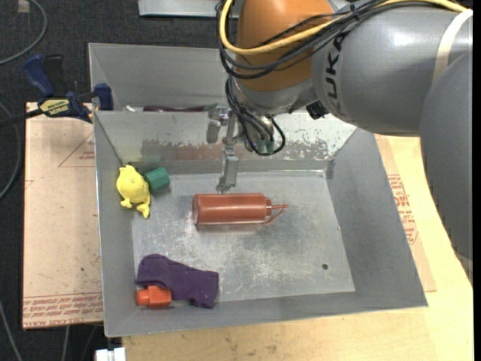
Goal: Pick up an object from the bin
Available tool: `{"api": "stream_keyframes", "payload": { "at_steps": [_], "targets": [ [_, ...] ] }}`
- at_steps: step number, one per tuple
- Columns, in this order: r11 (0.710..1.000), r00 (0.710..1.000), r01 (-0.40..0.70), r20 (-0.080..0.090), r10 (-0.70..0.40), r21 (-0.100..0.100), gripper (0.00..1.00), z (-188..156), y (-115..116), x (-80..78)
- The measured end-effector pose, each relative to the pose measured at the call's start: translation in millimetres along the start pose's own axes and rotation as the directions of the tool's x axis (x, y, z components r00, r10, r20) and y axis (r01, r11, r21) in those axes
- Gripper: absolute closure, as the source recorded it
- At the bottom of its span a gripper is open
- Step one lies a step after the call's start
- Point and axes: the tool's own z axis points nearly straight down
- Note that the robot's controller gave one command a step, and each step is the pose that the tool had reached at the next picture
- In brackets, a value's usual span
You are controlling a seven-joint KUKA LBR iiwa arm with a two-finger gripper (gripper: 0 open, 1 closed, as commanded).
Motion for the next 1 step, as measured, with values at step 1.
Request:
{"api": "stream_keyframes", "payload": {
  "at_steps": [1],
  "targets": [
    [1.0, 1.0, -0.002, 0.007, 0.002, -0.001, 0.0, -5.4, -0.7, -1.0]
  ]
}}
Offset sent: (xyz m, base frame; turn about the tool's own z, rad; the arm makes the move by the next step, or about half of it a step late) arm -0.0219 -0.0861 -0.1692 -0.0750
